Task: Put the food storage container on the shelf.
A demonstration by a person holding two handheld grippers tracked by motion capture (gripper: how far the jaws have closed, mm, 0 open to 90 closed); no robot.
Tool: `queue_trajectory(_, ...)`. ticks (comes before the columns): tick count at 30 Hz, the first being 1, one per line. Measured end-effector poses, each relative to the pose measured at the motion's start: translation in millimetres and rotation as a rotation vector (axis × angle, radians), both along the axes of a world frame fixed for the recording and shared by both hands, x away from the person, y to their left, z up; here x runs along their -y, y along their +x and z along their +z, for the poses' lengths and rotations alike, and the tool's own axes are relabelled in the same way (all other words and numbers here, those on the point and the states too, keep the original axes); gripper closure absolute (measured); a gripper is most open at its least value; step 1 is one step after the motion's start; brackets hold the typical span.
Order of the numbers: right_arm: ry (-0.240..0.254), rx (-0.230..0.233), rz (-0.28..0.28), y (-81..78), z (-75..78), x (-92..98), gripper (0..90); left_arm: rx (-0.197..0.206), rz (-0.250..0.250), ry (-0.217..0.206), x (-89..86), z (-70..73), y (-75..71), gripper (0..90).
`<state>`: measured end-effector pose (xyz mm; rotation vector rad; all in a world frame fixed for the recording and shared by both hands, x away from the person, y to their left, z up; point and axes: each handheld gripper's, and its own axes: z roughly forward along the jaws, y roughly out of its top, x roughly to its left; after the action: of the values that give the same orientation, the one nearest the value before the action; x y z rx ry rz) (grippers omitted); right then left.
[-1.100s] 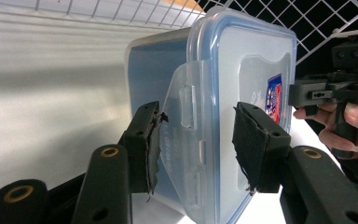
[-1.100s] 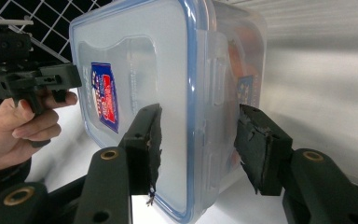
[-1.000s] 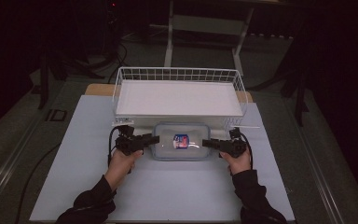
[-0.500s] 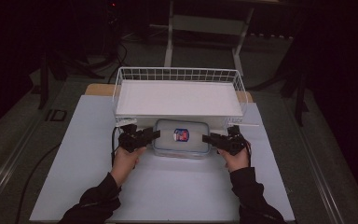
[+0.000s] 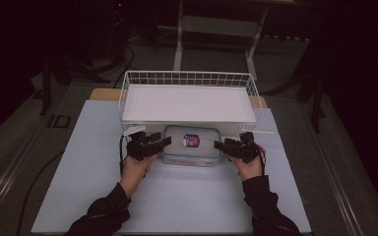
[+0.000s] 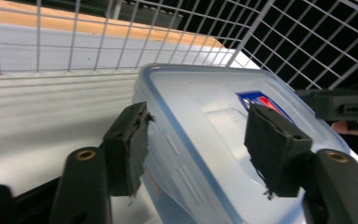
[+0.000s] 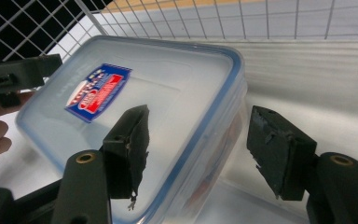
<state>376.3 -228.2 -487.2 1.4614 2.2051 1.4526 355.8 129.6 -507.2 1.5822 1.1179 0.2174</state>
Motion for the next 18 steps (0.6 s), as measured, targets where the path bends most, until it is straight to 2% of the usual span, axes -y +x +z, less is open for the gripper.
queue_trajectory(1,0.004,0.003,-0.001,-2.6,1.9,0.7,38.2,-0.009,-0.011,0.004,0.8,1.8,-2.9,37.4)
queue_trajectory(3,0.006,0.017,0.006,-7.8,6.3,2.4,38.3,0.002,-0.053,0.013,1.5,3.6,-6.7,34.1)
queue_trajectory(7,0.011,0.039,0.023,-21.2,15.5,3.7,38.8,0.01,-0.077,0.017,0.4,9.2,-16.5,28.7)
queue_trajectory(10,0.036,0.053,0.041,-33.1,21.3,2.0,40.1,0.007,-0.099,0.005,-3.2,12.8,-22.7,27.6)
queue_trajectory(13,0.058,0.073,0.071,-47.7,27.0,-3.6,44.9,0.012,-0.127,-0.032,-8.1,15.1,-30.8,21.5)
queue_trajectory(16,0.068,0.079,0.105,-59.7,29.2,-11.5,51.3,0.014,-0.159,-0.021,-10.5,15.9,-40.3,12.5)
queue_trajectory(18,0.071,0.065,0.134,-62.7,27.5,-16.1,59.8,0.006,-0.179,-0.027,-11.9,15.0,-44.7,6.0)
